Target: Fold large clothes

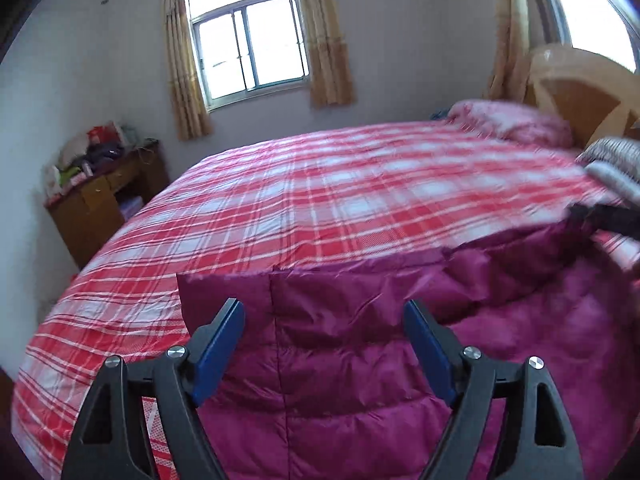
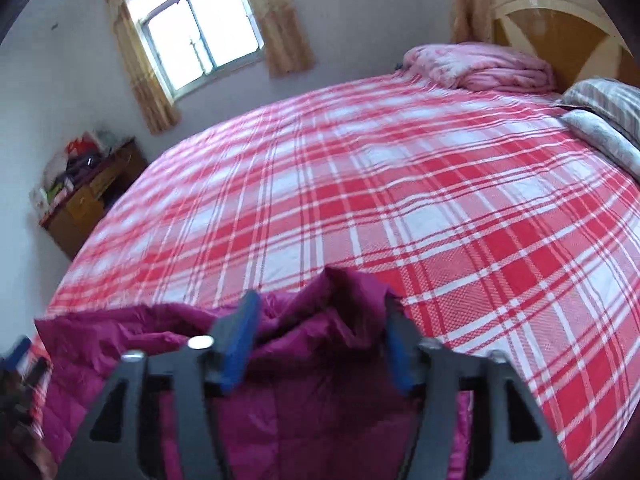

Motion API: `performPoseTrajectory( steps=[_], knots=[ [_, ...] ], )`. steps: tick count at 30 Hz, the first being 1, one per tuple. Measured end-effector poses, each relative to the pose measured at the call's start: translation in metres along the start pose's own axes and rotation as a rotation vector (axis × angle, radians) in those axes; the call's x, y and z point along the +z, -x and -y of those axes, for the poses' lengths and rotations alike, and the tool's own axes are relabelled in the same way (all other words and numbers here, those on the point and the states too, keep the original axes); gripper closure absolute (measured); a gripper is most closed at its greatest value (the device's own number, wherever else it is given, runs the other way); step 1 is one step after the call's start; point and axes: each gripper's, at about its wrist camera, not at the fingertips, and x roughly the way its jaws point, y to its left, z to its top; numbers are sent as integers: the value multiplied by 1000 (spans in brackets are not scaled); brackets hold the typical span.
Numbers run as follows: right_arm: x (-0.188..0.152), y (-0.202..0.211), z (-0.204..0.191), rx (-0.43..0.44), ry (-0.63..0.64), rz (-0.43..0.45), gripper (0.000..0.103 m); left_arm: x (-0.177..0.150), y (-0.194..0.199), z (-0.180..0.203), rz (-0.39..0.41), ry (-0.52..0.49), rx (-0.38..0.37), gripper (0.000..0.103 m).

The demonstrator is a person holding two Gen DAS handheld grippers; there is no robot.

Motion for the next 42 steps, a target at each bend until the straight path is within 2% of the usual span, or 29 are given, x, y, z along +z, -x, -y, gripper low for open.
performPoseTrajectory(
  steps=[1,3,5,7,10,12,14,17,30,42],
  knots=[
    [-2,10,-4,11,9,31,9,-4,-12,0,-33,14,25,21],
    [-9,25,-17,33,33,54,9,-8,-30,-6,-85,64,52,21],
    [-24,36,-36,88,62,59,9,-12,-37,-16,-104,114,58,21],
    [-42,32,-66,130,155,35,9,-11,-47,-18,-117,143,68,21],
    [-58,7,-97,107,298,-11,9,-10,-60,-20,-151,150,87,21],
    [-61,-11,-98,76,310,-41,9,-12,-69,-22,-179,163,100,21],
    [-59,-29,-88,69,263,-91,11,-13,-73,-22,-200,183,96,21],
    [-57,-40,-74,68,206,-119,11,-15,-79,-22,-218,192,90,20],
    [-60,-55,-69,42,188,-158,11,-17,-99,-25,-279,218,63,13],
    [-62,-66,-68,9,196,-211,11,-18,-102,-22,-291,205,72,12]
  ],
)
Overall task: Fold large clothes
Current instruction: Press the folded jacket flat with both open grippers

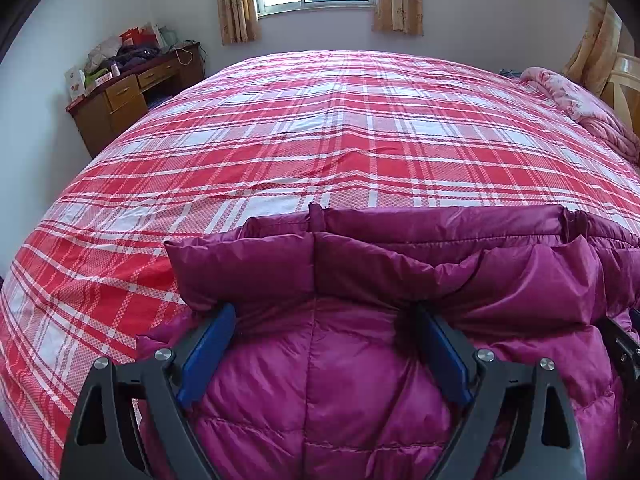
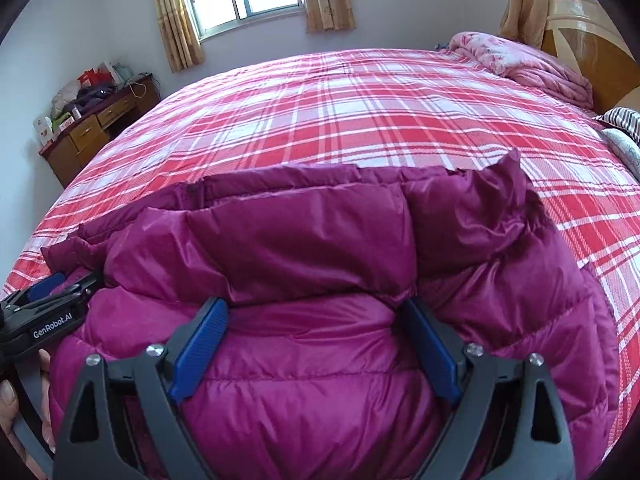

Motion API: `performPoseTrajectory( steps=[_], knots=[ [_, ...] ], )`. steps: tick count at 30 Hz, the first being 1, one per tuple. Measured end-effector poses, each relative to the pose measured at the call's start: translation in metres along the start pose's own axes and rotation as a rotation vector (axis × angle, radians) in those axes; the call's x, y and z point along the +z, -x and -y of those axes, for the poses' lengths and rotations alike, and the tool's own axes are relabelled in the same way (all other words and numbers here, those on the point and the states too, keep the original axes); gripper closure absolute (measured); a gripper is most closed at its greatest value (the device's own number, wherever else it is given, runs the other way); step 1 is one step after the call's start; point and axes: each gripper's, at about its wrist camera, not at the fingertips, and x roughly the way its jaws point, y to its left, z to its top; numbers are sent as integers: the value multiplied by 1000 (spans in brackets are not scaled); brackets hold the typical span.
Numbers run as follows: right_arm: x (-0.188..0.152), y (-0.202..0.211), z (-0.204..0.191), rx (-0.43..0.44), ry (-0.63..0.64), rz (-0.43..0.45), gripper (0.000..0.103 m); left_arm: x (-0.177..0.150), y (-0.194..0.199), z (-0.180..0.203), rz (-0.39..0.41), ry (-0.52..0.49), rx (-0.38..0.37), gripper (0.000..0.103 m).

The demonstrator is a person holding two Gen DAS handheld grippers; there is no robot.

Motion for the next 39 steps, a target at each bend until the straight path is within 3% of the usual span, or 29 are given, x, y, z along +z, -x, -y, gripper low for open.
performPoseTrajectory(
  steps=[34,39],
  knots=[
    [2,-16,-13,-78,63,-82,4,-1,-5,6,-15,-32,42,11],
    [1,-17,-14,-92,72,-82,4,-2,6,11,-11,-54,81,11]
  ],
)
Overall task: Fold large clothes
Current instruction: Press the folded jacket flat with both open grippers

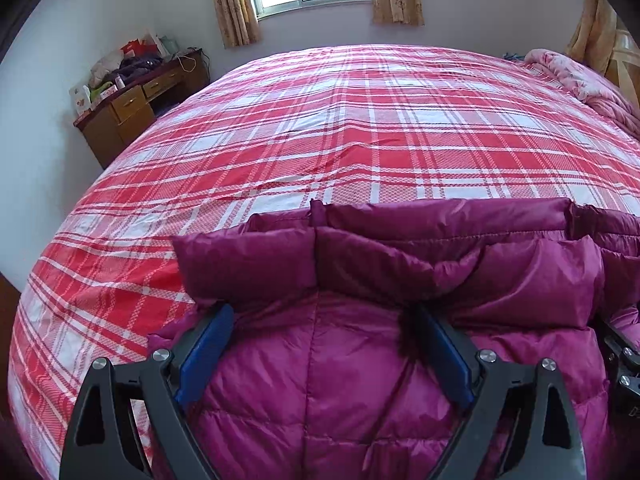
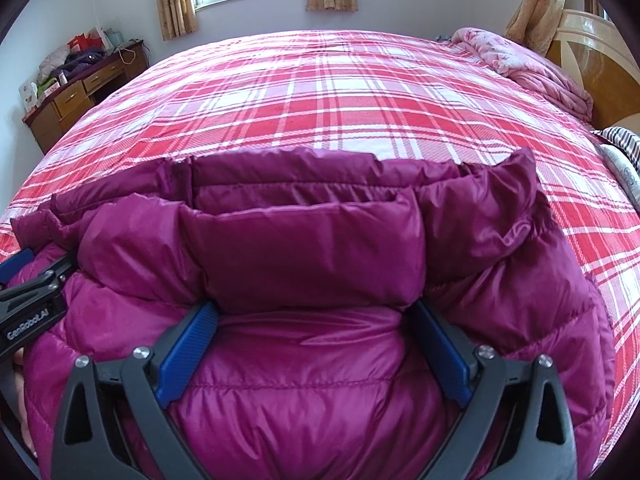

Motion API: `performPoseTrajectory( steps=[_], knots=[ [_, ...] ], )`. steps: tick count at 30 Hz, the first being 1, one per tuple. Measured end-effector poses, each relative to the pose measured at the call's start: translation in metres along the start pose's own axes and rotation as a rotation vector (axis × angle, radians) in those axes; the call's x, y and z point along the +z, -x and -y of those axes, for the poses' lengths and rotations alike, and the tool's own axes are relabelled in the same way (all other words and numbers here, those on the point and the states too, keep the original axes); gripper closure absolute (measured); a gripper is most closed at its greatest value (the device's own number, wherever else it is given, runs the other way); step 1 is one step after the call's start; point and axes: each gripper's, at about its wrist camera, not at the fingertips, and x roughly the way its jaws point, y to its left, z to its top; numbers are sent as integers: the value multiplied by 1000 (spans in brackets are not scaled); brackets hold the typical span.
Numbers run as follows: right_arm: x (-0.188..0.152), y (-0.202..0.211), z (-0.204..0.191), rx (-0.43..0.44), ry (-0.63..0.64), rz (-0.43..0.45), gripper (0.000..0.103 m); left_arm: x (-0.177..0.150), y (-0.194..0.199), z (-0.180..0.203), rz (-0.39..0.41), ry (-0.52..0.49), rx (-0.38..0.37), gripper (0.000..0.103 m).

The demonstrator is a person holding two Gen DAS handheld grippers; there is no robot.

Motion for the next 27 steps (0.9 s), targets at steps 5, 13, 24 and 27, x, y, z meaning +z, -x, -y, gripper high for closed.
performPoseTrajectory(
  steps=[5,13,24,27],
  knots=[
    [0,1,0,4,-2,4,4,-12,38,6,44,-14,-52,11],
    [-11,42,27,43,-32,95,4,-24,23,28,59,-101,-1,5],
    [-19,24,45,-44,-66,80,0,-24,19,36,55,-122,29,2],
    [-19,20,51,-18,-87,62,0,-23,17,35,52,-117,25,1]
  ],
)
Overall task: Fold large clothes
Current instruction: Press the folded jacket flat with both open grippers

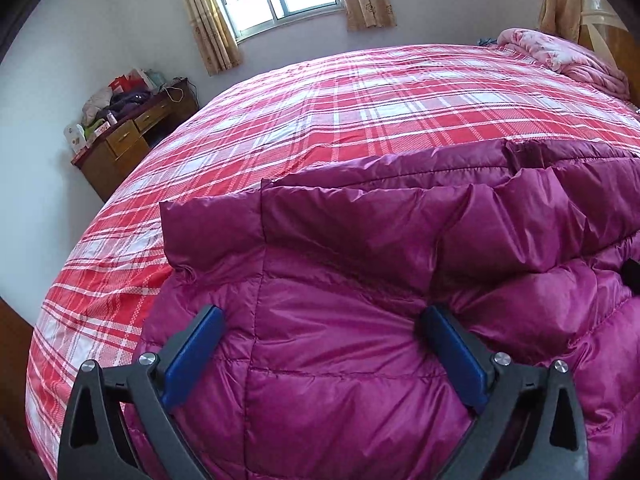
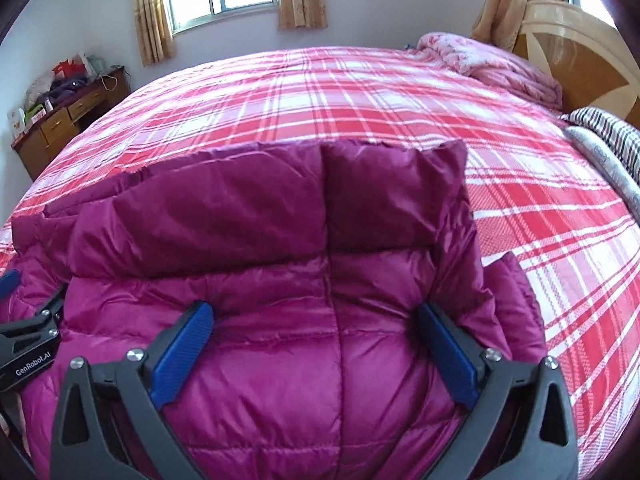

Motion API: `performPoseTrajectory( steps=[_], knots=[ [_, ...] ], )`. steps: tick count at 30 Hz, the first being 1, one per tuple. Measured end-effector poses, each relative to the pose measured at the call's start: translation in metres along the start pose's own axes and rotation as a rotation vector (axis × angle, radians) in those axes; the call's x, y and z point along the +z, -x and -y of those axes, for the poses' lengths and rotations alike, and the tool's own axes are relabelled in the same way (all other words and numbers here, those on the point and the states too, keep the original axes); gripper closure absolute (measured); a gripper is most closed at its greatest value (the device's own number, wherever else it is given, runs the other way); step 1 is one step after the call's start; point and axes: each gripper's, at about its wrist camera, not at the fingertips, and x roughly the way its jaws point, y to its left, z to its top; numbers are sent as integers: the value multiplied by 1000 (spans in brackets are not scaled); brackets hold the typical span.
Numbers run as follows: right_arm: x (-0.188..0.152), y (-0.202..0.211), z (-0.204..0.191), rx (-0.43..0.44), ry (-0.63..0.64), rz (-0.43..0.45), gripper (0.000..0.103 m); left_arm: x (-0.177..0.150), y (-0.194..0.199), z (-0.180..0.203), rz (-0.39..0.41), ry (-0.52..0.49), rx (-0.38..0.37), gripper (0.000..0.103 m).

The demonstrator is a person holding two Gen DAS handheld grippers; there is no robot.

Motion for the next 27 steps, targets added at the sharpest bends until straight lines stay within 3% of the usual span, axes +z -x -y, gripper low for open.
performPoseTrajectory(
  steps=[13,18,27],
  knots=[
    [-3,15,-6,-35,7,-1,0,-1,-2,-2,4,4,-2,1],
    [-27,47,-41,60,58,82,0,-1,-2,-2,6,6,-3,1],
    [-37,27,-58,20,128,61,0,-1,-1,-2,10,7,0,1]
  ],
)
